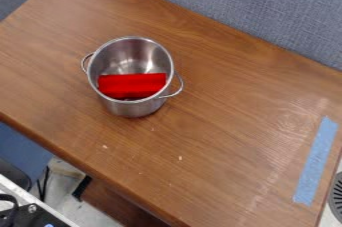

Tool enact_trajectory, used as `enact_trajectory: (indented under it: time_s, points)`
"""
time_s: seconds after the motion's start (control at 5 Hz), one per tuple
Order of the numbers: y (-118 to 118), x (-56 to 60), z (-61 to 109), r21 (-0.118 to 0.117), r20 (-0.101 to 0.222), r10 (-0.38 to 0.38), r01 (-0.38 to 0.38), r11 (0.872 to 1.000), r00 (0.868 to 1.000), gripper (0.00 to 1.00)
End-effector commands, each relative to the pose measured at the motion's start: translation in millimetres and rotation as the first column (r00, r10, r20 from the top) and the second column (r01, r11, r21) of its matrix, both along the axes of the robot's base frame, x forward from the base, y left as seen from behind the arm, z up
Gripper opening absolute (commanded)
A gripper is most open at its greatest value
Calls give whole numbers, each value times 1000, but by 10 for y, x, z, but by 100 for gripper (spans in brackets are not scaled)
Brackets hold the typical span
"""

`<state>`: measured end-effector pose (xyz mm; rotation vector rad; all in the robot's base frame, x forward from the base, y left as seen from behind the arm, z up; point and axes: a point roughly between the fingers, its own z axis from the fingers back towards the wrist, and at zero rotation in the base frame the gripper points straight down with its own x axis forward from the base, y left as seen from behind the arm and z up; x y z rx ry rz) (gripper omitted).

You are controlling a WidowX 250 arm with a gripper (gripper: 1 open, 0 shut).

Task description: Put the red object in the metal pot

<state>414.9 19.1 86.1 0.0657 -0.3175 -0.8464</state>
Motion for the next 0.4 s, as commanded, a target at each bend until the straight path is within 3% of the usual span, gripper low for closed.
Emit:
enact_trajectory:
  time_s: [0.0, 0.2]
  points:
    - [47, 9, 274, 8, 82, 158, -159, 987, 984, 100]
    - [155, -36, 263, -2, 95, 324, -325, 946, 941, 100]
